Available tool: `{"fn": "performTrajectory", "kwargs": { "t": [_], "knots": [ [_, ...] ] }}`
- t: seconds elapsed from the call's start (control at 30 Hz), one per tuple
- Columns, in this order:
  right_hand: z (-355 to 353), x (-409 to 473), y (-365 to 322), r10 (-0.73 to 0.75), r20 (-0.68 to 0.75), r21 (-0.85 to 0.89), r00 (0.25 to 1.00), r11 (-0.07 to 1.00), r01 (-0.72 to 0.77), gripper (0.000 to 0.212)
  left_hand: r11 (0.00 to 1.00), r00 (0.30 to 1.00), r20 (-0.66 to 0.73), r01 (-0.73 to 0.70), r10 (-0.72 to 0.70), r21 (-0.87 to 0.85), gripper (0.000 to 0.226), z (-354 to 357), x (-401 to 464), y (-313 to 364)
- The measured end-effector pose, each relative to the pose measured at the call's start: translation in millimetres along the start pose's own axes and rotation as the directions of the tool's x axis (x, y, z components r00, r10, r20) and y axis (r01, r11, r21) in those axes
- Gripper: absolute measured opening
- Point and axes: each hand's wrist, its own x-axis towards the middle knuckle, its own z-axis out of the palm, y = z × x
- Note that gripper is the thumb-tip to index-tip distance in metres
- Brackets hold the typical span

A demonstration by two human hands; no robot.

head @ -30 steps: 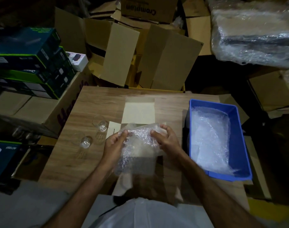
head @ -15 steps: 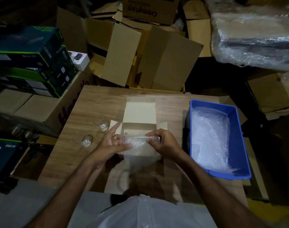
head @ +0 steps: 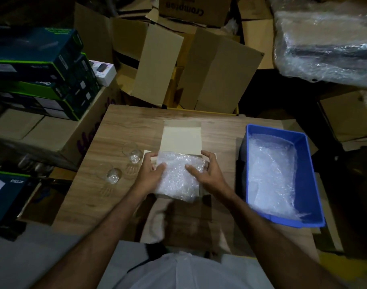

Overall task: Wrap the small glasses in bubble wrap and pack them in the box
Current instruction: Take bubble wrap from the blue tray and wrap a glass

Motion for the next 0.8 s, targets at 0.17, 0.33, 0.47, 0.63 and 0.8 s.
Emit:
{"fn": "performTrajectory", "kwargs": {
  "t": [0.17, 0.33, 0.47, 0.63, 0.8],
  "knots": [
    [13, 7, 30, -0.25, 0.019, -0.364, 0.968, 0.9, 0.239, 0.071, 0.957, 0.985, -0.027, -0.156, 0.168, 0.244, 0.029, 4, 15, -11],
    [22, 28, 39, -0.254, 0.049, -0.603, 0.966, 0.764, 0.231, 0.036, 0.83, 0.973, 0.168, -0.222, 0.157, 0.512, 0.037, 8, 32, -23],
    [26, 46, 38, -0.082, 0.187, -0.787, 0.979, 0.584, 0.199, 0.045, 0.562, 0.951, 0.305, -0.282, 0.056, 0.778, 0.06, 12, 47, -29],
    [32, 60, 47, 0.027, 0.243, -0.883, 0.97, 0.421, 0.209, 0.045, 0.209, 0.889, 0.454, -0.456, 0.06, 0.865, 0.032, 19, 67, -47],
    [42, 62, 60, 0.016, 0.201, -0.907, 0.979, 0.38, 0.18, 0.053, 0.212, 0.9, 0.412, -0.434, 0.139, 0.876, 0.05, 25, 67, -49]
  ]
}}
